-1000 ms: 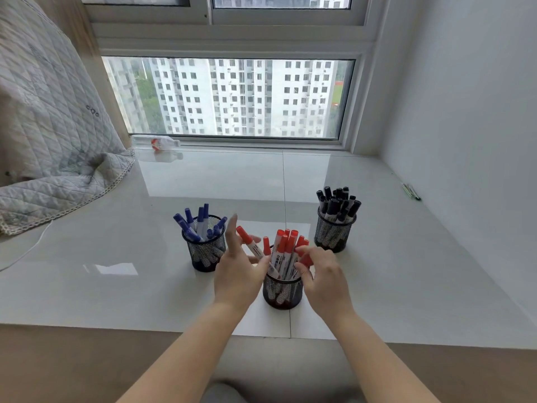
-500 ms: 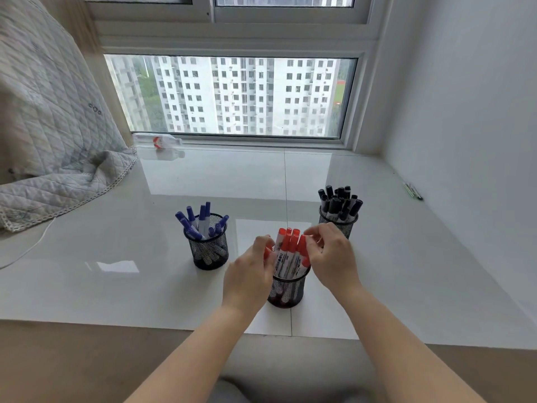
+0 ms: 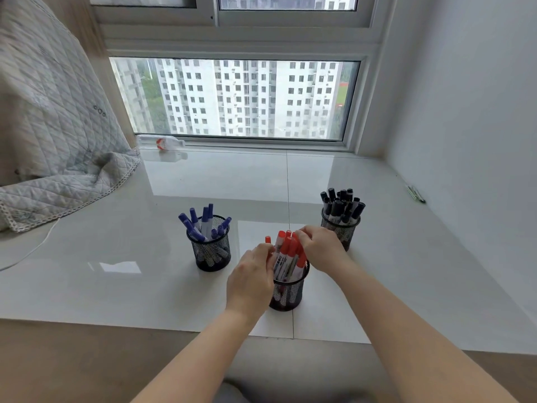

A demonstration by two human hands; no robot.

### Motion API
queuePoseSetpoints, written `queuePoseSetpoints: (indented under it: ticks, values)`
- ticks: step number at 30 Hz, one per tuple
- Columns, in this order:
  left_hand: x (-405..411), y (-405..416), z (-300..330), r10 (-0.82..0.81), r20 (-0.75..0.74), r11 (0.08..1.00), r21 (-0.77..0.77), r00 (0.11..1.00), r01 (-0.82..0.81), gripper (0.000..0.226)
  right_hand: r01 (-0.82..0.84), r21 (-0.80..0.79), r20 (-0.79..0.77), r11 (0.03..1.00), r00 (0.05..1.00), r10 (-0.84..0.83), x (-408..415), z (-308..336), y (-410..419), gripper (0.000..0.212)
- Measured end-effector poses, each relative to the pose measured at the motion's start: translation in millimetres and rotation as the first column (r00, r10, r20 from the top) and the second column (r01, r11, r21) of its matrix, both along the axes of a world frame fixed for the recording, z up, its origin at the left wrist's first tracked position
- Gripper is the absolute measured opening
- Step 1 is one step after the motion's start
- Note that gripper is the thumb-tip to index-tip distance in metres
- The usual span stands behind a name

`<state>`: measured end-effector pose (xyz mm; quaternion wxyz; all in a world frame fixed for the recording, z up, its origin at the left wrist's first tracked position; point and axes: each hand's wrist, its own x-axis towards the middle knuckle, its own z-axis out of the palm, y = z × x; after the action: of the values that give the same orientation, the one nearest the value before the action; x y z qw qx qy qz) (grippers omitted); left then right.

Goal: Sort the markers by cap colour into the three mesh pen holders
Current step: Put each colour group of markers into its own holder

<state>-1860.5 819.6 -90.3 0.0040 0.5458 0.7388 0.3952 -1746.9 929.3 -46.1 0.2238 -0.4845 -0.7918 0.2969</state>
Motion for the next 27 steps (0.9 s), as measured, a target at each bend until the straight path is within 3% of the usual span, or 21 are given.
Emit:
queuePoseSetpoints:
  ticks: [9, 13, 17, 21, 24, 27]
  values:
    - [0, -2, 2, 0.004, 0.009, 0.998, -0.063, 1.0, -0.003, 0.021, -0.086, -0.115, 0.138, 0.99, 0.985, 0.101, -6, 19, 4, 0.024]
    - [0, -2, 6, -0.037, -0.026, 0.997, -0.062, 0.999, 0.036, 0.025, -0.081, -0.059, 0.179, 0.995, 0.98, 0.091, -6, 18, 3, 0.025]
    - [-1, -3, 8, -0.047, -0.031, 0.997, -0.067, 0.998, 0.045, 0.028, 0.014, 0.003, -0.082, 1.0, 0.997, -0.014, -3, 15, -1, 0.017]
    - [-3, -5, 8, -0.052, -0.003, 0.997, -0.055, 0.999, 0.052, 0.031, 0.06, -0.003, -0.348, 0.998, 0.936, -0.057, 8, 20, -5, 0.01]
    - [-6, -1, 11, -0.054, -0.018, 0.998, -0.026, 0.998, 0.054, 0.035, 0.107, -0.199, -0.598, 0.974, 0.774, -0.207, 19, 27, -5, 0.009]
    - [-11, 6, 18, -0.034, -0.088, 0.999, 0.002, 0.996, 0.034, 0.037, 0.094, -0.397, -0.724, 0.913, 0.579, -0.375, 30, 34, -4, 0.006]
